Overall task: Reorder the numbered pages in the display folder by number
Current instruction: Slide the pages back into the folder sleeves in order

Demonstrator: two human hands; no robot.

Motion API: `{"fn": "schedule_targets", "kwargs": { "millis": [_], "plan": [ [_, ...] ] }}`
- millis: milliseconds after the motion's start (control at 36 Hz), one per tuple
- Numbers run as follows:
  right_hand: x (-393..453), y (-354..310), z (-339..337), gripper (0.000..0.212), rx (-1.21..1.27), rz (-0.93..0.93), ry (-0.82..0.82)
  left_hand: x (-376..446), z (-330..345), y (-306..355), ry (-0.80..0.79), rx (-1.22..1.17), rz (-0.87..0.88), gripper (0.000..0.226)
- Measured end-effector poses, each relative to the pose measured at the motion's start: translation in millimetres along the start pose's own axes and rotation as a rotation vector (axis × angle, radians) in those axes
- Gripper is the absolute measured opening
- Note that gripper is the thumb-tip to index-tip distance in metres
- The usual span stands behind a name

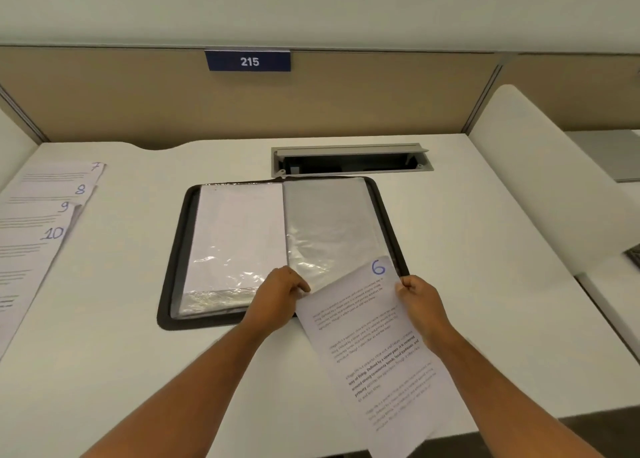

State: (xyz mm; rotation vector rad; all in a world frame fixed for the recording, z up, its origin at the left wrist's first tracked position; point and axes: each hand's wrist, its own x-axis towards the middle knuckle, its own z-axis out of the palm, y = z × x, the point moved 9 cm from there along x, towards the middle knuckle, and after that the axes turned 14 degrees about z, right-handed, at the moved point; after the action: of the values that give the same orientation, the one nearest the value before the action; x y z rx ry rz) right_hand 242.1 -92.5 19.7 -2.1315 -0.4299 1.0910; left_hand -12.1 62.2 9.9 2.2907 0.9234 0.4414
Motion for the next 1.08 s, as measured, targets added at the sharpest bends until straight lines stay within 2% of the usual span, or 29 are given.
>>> {"fn": "schedule_targets", "kwargs": {
  "millis": [83,194,361,528,694,917,1083],
  "plan": [
    [1.2,8.0,-6.7,0.018,-0.025,-0.005,-0.031,12.2,10.1,9.9,-0.001,0.003,0.066,0.019],
    [0.6,12.5,-6.6,0.017,-0.068,-0.029,-0.055,23.9,27.0,22.5,-0.092,0.005,0.075,0.015],
    [-2.1,11.6,2.5,0.007,-0.184,-0.117,-0.040,33.7,31.6,23.8,-0.090,0.042,0.051,0.003],
    [-11.4,9.2,18.2,0.009,-0.307,-0.170,-0.069,36.3,29.2,15.1,-0.037,-0.086,-0.031,0.008],
    [-16.0,8.3,37.8,0.011,-0.377,-0.145,-0.140,35.4,23.6,4.7,0.041,-0.214,-0.085,0.008],
    [-24.3,-7.9,50.3,0.014,-0.364,-0.150,-0.165,37.2,26.6,6.5,-0.002,-0.192,-0.049,0.020],
    [-31.8,-20.0,54.2,0.014,-0.333,-0.169,-0.201,36.7,26.7,8.0,-0.022,-0.184,-0.014,0.018]
  ]
}}
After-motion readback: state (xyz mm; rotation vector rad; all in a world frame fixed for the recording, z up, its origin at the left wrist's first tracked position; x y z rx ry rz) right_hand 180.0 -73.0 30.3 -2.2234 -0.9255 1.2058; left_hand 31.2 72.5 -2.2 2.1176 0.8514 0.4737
